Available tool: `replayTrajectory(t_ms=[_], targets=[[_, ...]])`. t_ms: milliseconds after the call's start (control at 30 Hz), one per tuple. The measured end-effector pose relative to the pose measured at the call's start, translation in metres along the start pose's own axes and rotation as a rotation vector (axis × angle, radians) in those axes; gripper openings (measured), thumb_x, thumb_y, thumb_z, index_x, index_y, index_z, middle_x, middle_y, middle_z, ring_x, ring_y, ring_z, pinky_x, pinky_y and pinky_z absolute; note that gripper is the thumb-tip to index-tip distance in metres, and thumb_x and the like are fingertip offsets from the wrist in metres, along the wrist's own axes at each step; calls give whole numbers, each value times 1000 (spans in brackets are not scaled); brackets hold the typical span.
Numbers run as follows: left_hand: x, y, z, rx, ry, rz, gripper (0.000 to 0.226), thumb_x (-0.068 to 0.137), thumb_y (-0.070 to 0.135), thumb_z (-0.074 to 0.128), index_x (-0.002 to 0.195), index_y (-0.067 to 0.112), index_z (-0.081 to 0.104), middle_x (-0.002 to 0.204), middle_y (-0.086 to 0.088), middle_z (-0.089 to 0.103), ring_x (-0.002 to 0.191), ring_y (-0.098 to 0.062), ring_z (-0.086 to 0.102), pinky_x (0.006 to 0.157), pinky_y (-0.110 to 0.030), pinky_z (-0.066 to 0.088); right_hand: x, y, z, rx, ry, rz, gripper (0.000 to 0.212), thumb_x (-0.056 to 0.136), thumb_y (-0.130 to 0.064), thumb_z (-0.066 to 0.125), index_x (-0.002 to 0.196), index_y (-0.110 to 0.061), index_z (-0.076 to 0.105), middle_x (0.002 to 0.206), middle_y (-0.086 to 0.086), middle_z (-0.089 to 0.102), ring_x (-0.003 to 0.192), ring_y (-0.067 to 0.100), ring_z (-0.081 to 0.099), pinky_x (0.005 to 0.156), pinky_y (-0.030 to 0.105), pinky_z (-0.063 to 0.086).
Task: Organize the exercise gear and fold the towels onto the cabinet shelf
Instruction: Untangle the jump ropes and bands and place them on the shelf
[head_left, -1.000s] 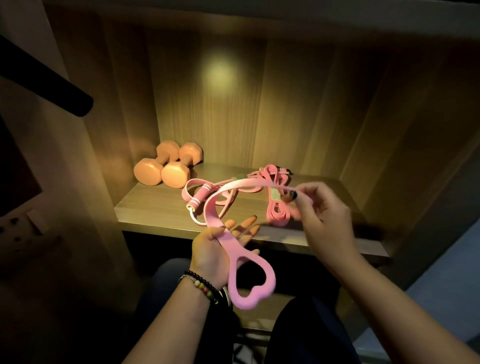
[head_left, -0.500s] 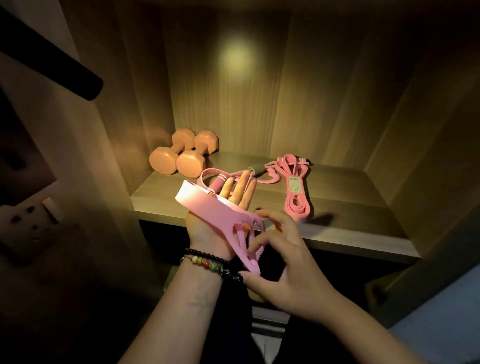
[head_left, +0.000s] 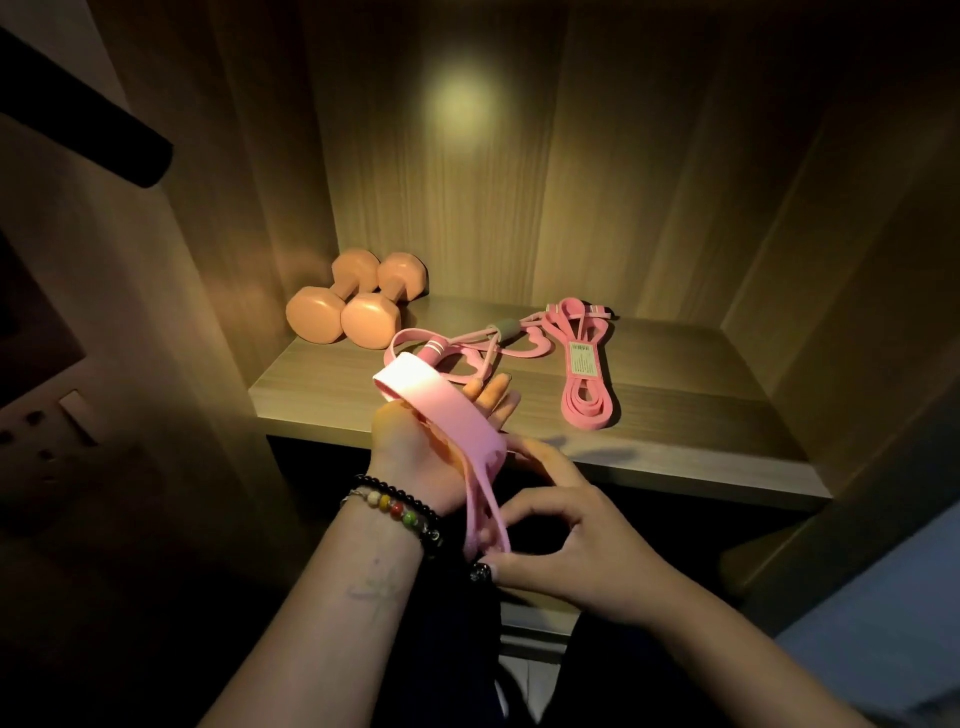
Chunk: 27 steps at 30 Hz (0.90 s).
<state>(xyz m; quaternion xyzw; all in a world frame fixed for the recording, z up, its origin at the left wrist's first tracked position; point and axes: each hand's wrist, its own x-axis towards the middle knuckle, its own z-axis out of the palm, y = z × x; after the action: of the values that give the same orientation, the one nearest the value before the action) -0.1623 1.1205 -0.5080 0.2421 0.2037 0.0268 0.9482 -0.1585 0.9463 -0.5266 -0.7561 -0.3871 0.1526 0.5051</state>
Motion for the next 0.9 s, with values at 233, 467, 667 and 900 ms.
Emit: replayTrajectory(t_ms=[233,467,667,900], targets=[[-10,9,2,41,-40,-45,40,90,14,31,116,-3,55,126,-29,58,120,-44,53,107,-62,31,-7,6,7,43,267,-89,20,59,-23,89,65,-19,70,130,-17,47,125,-3,43,87,4,40],[-3,10,4,-62,-107,12,52,88,15,34,137,8,48,118,-29,62,117,-44,57,98,-61,43,3,-6,4,-226,282,-255,26,67,-25,85,64,-12,63,127,-11,43,123,1,42,76,17,51],[-14,5,14,-57,-140,-53,44,91,18,32,121,-7,53,115,-30,64,115,-44,55,96,-61,39,0,10,5,-318,186,-209,26,66,-37,83,77,-24,63,136,-19,35,127,2,38,89,11,44],[-26,-4,19,-152,-115,-54,55,98,30,29,102,-10,65,110,-35,64,114,-46,55,102,-63,32,-4,24,21,-552,337,-258,23,67,-40,82,83,-27,71,147,-5,32,140,13,18,104,22,23]])
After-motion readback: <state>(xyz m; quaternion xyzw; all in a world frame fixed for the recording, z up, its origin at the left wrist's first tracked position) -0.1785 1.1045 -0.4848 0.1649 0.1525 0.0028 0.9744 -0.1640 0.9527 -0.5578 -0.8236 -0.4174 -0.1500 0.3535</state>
